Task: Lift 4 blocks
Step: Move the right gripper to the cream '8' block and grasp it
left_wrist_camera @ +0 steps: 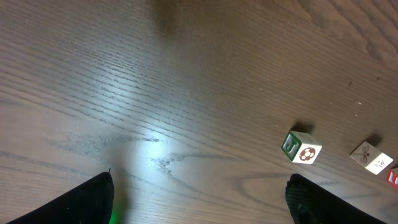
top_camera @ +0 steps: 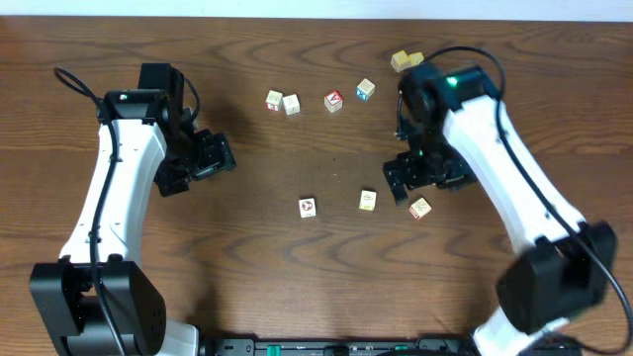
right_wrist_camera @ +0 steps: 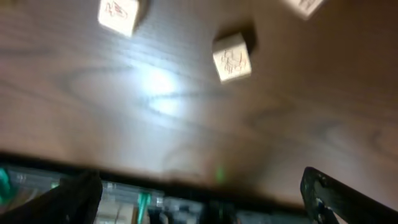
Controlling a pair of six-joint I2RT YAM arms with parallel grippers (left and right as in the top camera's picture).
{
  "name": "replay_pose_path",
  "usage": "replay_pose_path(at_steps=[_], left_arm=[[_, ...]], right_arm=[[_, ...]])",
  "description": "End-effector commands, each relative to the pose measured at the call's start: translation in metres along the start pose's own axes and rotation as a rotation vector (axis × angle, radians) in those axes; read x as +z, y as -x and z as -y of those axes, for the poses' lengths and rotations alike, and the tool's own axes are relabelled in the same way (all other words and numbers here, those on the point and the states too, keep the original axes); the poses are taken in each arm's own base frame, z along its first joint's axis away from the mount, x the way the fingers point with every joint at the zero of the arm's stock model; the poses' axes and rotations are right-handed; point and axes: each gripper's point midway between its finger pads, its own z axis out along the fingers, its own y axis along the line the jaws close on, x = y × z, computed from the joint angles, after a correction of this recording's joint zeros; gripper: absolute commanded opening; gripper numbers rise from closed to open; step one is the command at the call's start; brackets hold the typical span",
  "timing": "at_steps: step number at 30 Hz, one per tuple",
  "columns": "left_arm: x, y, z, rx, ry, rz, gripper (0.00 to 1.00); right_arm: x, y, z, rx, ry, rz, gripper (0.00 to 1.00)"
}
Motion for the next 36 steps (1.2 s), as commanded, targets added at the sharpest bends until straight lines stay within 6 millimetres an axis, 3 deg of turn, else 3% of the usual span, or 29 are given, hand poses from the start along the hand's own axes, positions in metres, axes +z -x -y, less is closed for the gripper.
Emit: replay_pose_path(at_steps=[1, 9, 14, 19, 24, 29, 36], left_arm=[[0.000, 0.001, -0.002, 0.001, 0.008, 0.007, 0.88], [0.000, 0.000, -0.002, 0.001, 0.008, 0.006, 0.88], [0.000, 0.001, -0.002, 0.001, 0.008, 0.007, 0.88], [0.000, 0.001, -0.001, 0.002, 0.006, 0.010, 0.88], [0.000, 0.001, -0.002, 0.002, 0.007, 0.010, 0.88], [0.000, 0.003, -0.001, 0.003, 0.004, 0.016, 0.88], [-0.001, 0.003, -0.001, 0.003, 0.004, 0.016, 0.88]], right_arm=[[0.018, 0.002, 0.005, -0.008, -0.021, 0.026, 0.99], [0.067, 0.017, 0.005, -0.121, -0.019, 0.074, 0.95], [0.093, 0.010, 0.010, -0.151, -0.040, 0.060, 0.94], [0.111, 0.016, 0.010, -0.177, -0.040, 0.105, 0.92], [0.128, 0.010, 0.012, -0.203, -0.050, 0.096, 0.88], [0.129, 0.010, 0.013, -0.210, -0.057, 0.099, 0.66], [0.135, 0.018, 0.013, -0.190, -0.056, 0.142, 0.50]])
